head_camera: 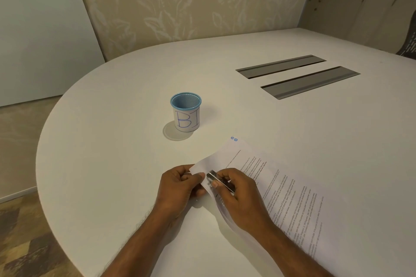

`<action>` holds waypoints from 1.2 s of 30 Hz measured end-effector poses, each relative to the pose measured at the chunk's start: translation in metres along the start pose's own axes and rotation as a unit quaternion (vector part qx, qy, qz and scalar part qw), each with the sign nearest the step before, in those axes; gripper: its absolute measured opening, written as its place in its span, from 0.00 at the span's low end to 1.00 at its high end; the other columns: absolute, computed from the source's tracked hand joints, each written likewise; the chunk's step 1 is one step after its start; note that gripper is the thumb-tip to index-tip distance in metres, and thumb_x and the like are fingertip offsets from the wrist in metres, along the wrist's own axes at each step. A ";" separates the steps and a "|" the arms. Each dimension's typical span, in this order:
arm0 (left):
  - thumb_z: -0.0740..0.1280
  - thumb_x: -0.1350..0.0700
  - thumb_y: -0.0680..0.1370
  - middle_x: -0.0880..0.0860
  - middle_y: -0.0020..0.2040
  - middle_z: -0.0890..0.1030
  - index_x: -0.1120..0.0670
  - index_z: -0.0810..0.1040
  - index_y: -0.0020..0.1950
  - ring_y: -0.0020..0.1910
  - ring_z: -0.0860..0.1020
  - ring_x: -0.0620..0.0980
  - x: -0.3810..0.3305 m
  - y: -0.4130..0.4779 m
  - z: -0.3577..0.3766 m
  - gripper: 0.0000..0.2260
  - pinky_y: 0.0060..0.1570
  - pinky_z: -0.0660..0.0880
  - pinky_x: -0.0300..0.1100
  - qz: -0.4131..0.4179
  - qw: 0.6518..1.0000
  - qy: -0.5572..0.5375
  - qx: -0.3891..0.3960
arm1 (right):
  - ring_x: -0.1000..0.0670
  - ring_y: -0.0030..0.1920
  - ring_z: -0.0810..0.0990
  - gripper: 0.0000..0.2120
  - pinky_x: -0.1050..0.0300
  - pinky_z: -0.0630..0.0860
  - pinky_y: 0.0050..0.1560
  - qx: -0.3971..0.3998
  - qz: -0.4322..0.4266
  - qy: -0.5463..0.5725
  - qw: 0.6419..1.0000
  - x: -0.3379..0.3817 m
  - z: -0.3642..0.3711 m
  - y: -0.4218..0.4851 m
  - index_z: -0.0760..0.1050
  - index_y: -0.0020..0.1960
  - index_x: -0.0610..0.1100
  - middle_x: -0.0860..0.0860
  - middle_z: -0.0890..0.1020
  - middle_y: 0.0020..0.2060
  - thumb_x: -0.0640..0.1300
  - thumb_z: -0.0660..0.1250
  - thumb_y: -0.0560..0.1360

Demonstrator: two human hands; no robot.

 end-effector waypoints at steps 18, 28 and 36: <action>0.70 0.63 0.76 0.61 0.40 0.87 0.60 0.84 0.50 0.35 0.84 0.54 0.002 0.000 0.001 0.05 0.40 0.84 0.47 -0.006 1.000 -0.003 -0.004 | 0.59 0.28 0.75 0.11 0.67 0.71 0.31 0.053 0.093 0.102 0.989 -0.012 0.003 0.007 0.82 0.44 0.46 0.58 0.79 0.27 0.52 0.66 0.75; 0.69 0.64 0.76 0.62 0.39 0.87 0.62 0.83 0.49 0.32 0.83 0.52 0.001 -0.002 0.000 0.05 0.34 0.79 0.44 -0.008 1.000 -0.012 -0.018 | 0.57 0.25 0.75 0.09 0.65 0.73 0.27 0.057 0.115 0.137 0.982 -0.006 -0.003 0.006 0.80 0.39 0.49 0.55 0.80 0.26 0.50 0.66 0.75; 0.68 0.64 0.77 0.58 0.38 0.87 0.63 0.82 0.48 0.35 0.86 0.54 -0.004 -0.005 -0.001 0.04 0.36 0.84 0.44 0.012 0.999 0.032 -0.030 | 0.52 0.27 0.76 0.10 0.59 0.77 0.30 0.034 0.171 0.194 0.965 -0.012 -0.013 0.010 0.83 0.43 0.42 0.51 0.83 0.30 0.45 0.66 0.76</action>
Point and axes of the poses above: each hand's wrist, its own y-axis towards the middle knuckle, its own z-axis out of the palm, x = y × z, the point moved 8 cm from there along y, towards the middle knuckle
